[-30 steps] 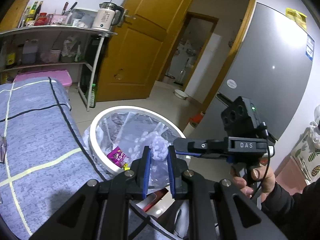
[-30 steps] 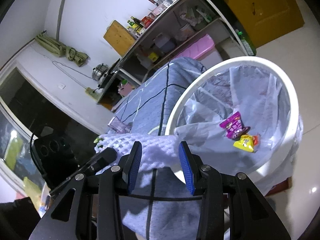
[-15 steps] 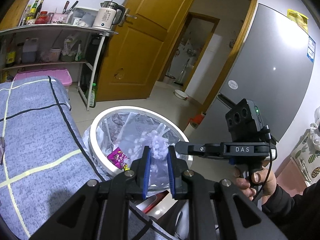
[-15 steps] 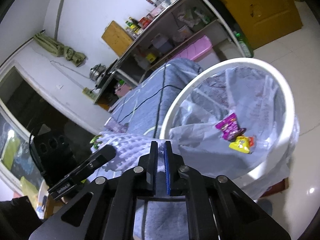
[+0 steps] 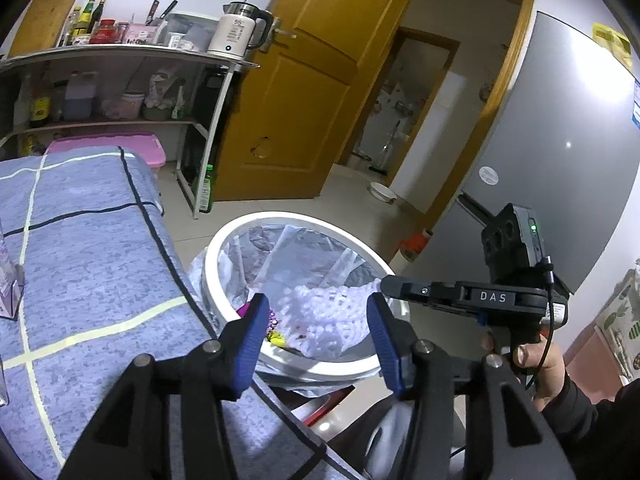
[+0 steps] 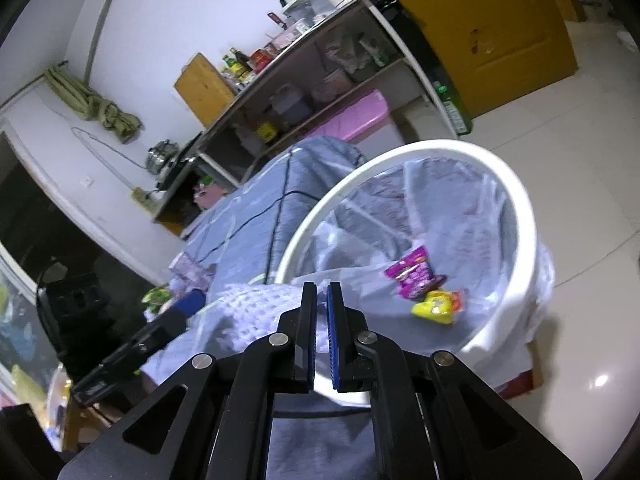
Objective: Collect trash
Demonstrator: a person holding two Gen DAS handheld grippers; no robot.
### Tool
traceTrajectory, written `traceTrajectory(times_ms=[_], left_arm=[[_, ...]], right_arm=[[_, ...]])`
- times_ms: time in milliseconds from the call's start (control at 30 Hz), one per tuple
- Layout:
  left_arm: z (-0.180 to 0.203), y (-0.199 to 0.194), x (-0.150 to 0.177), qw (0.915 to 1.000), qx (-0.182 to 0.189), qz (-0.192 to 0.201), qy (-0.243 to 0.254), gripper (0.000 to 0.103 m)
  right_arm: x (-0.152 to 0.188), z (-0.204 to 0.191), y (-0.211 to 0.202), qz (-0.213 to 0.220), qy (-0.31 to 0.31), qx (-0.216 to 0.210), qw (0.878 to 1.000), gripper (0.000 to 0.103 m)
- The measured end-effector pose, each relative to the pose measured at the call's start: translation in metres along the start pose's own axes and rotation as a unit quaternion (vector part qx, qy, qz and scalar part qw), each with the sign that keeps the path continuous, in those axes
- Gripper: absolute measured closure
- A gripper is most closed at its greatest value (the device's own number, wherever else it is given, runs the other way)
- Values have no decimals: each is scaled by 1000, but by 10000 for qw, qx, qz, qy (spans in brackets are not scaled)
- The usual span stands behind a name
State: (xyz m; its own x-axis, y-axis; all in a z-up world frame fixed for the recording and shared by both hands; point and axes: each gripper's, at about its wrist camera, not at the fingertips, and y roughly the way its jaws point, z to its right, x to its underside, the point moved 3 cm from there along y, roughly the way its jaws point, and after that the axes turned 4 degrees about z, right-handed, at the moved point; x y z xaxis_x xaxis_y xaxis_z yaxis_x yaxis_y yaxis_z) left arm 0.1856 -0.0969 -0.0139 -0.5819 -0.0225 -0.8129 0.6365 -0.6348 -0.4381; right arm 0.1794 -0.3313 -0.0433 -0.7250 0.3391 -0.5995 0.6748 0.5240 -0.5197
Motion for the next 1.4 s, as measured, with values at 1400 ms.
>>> traceTrajectory(times_ms=[1400], left_arm=[[-46, -123, 43, 9726, -2245, 452, -402, 50]], right_arm=[[67, -130, 33, -411, -2009, 237, 9785, 66]])
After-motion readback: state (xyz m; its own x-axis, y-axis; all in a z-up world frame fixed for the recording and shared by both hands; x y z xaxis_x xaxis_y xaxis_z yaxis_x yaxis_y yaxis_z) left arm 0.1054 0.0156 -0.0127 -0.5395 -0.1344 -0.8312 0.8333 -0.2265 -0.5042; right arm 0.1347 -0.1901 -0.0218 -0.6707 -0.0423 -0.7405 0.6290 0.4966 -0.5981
